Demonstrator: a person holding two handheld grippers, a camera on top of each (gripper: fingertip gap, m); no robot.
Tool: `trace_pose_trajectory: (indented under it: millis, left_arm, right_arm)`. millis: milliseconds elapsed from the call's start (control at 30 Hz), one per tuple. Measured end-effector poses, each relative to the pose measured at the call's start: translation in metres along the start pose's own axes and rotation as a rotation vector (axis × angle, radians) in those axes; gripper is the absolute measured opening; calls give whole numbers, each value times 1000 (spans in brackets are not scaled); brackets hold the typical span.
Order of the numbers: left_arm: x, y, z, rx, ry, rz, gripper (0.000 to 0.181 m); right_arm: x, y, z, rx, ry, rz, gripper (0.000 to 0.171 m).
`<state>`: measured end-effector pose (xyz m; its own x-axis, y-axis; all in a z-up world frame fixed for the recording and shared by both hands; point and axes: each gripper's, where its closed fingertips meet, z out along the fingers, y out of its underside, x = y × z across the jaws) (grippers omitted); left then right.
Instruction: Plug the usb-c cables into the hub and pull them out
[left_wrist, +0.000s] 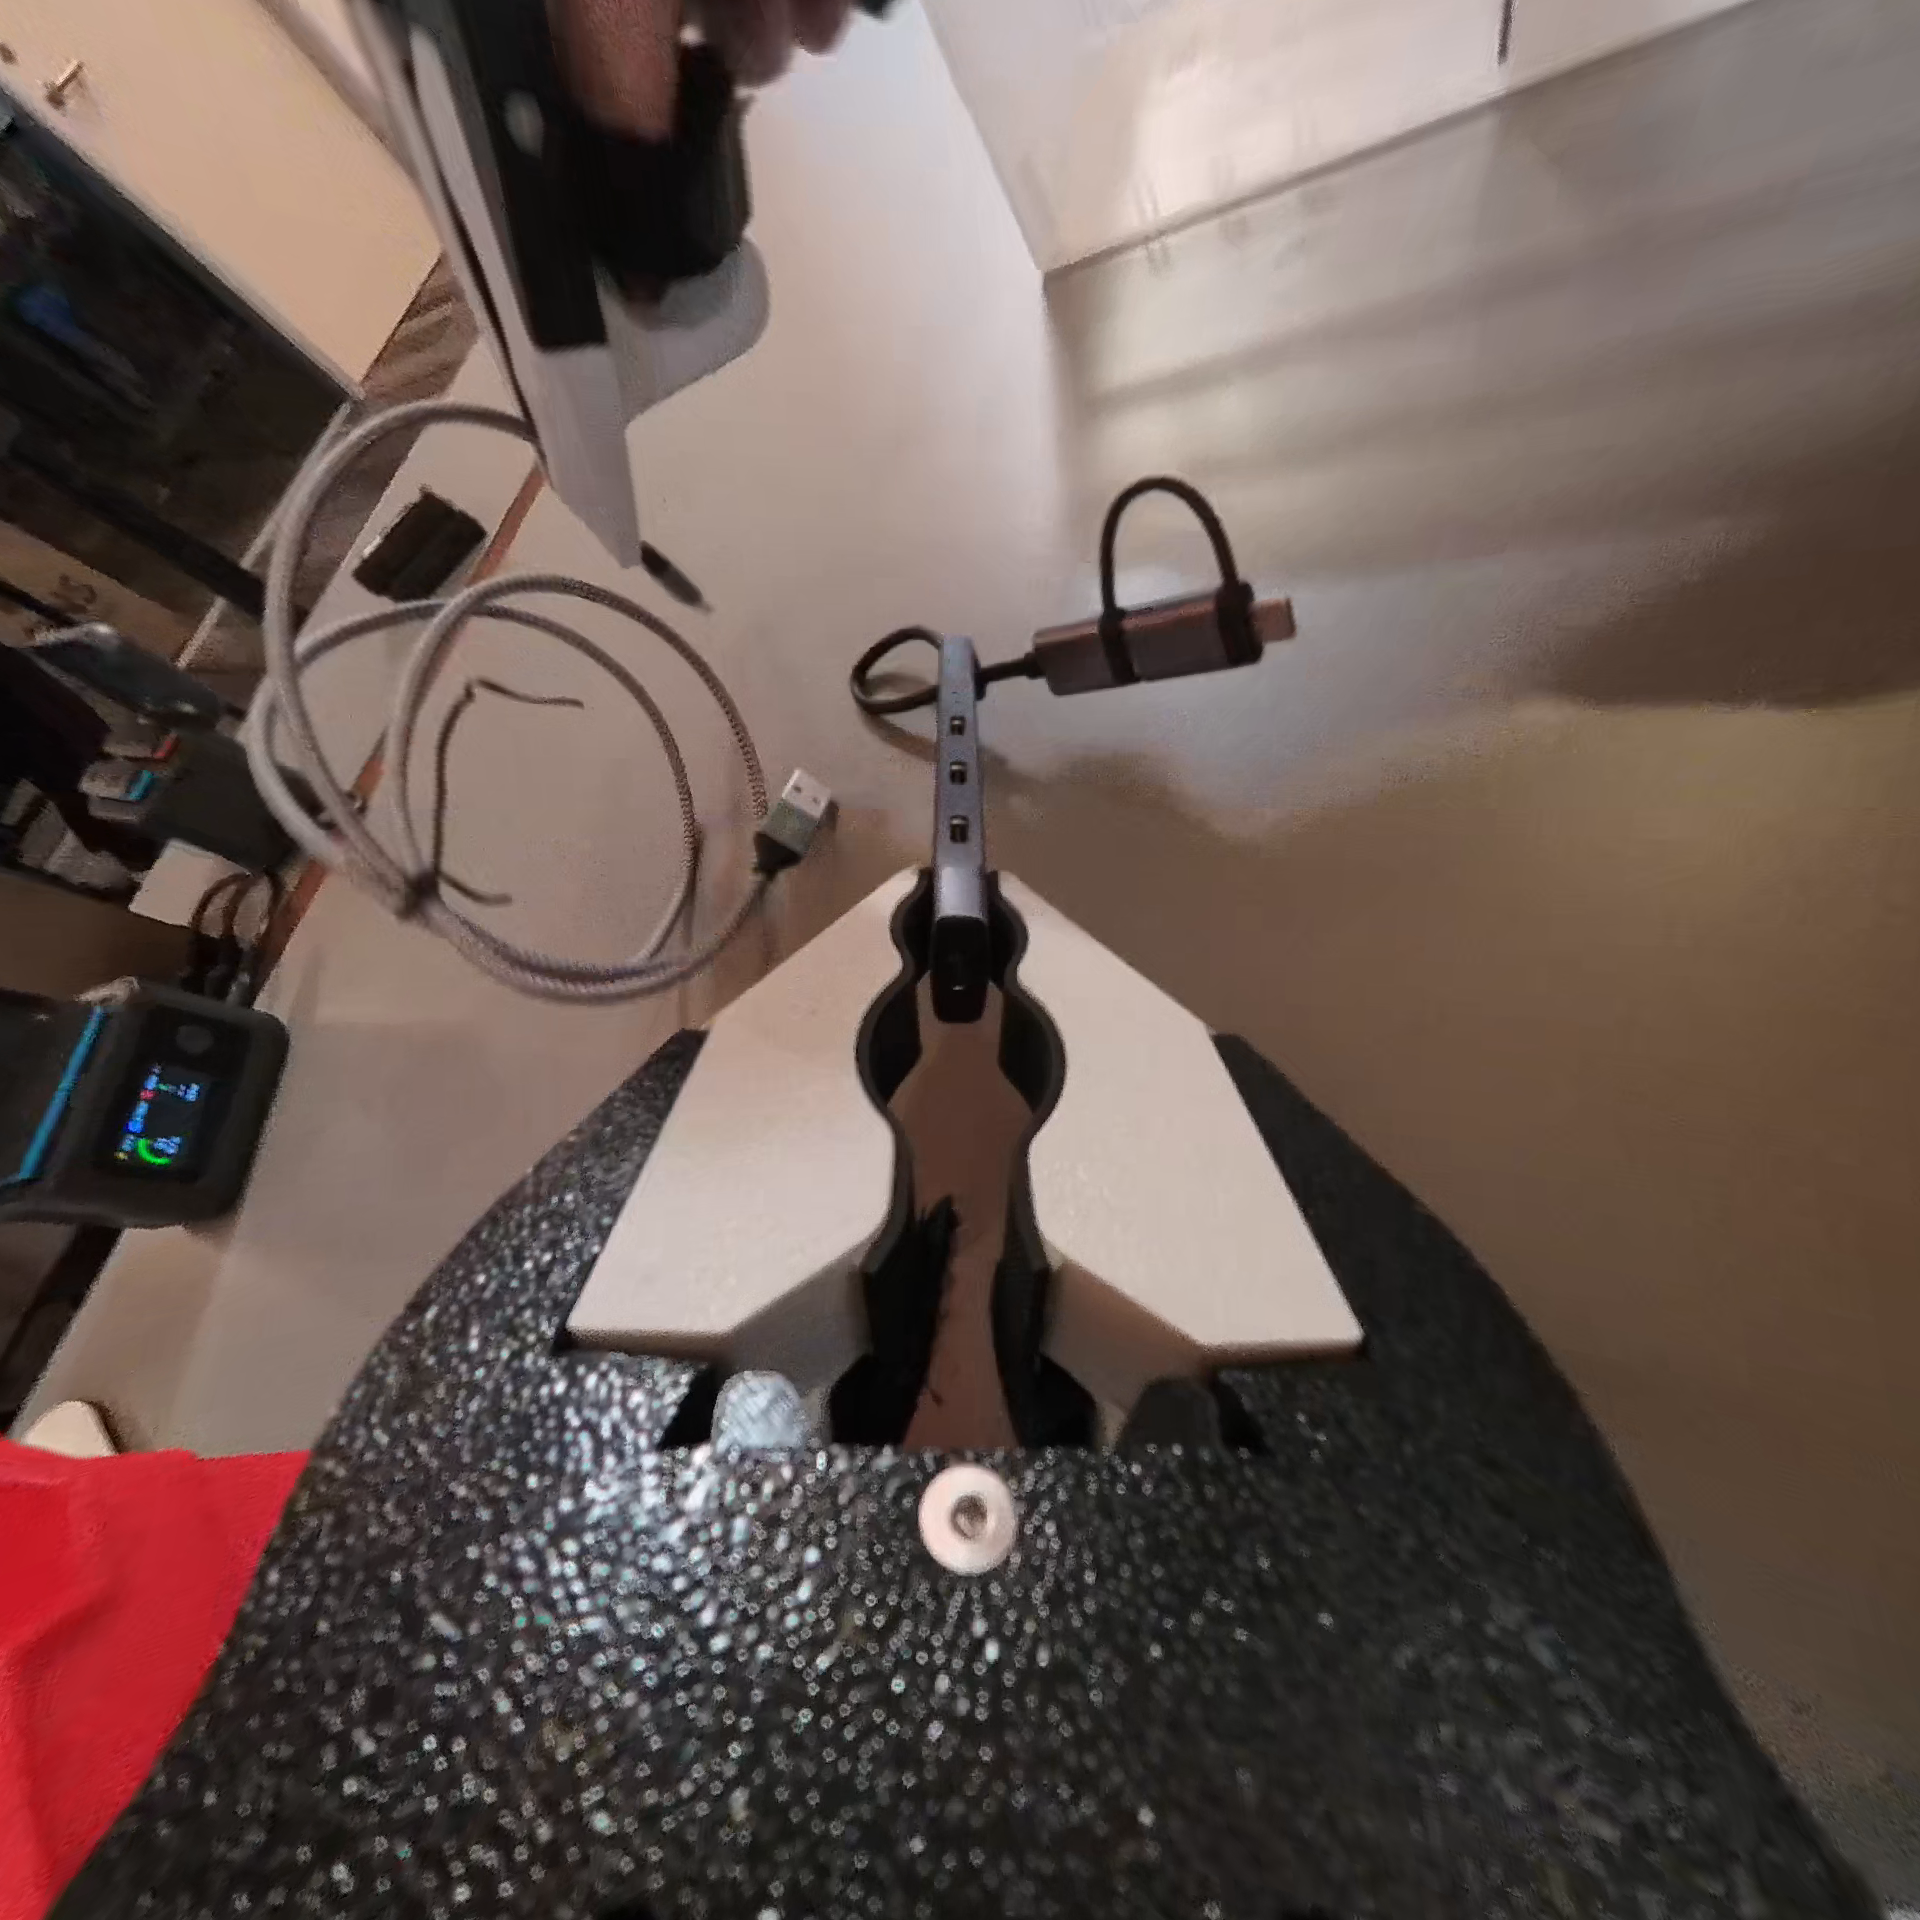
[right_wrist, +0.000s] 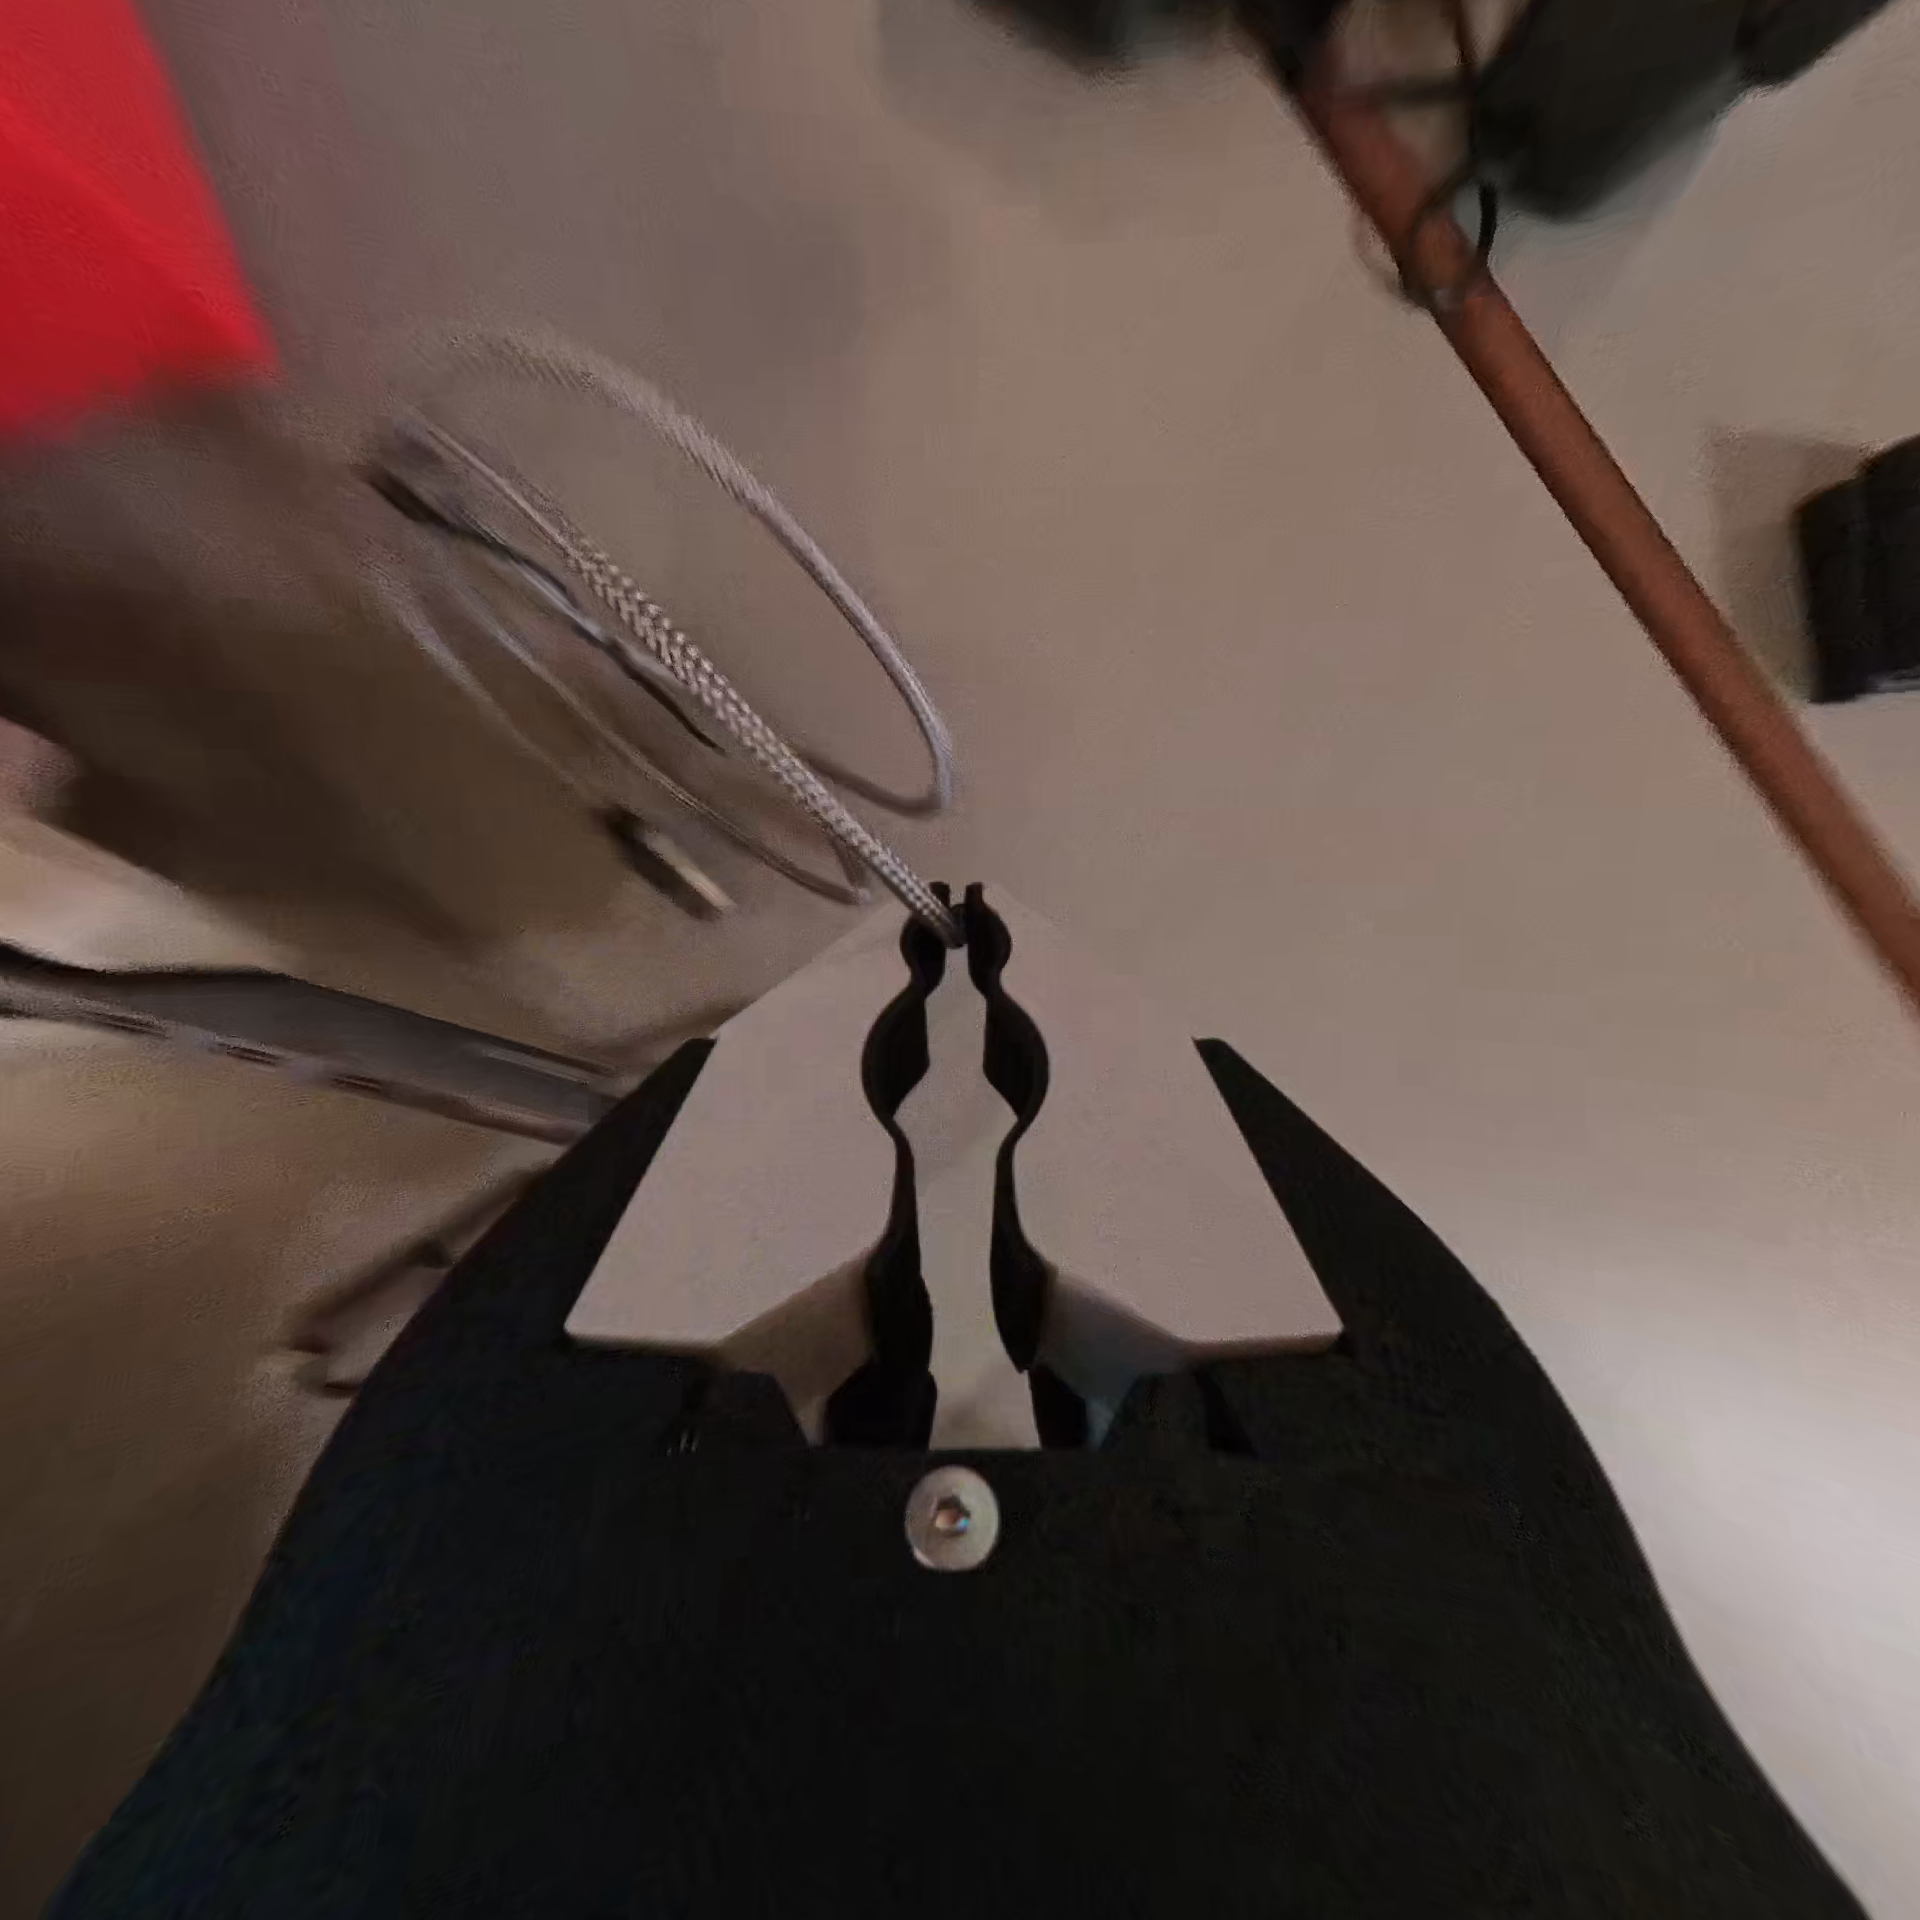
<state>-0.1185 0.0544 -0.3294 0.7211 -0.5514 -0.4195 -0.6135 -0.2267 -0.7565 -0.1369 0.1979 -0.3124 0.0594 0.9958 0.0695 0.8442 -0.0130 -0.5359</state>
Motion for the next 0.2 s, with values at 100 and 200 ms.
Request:
trace_pose_trajectory:
  millis: [100,200]
  left_arm:
    - [-6,-2,1,22,-18,-86,6]
    - [-10,-2,5,31,-40,-156,6]
  right_arm:
    - [-44,-23,-24,223,-151,167,1]
    - [-79,-18,-34,305,-223,203,1]
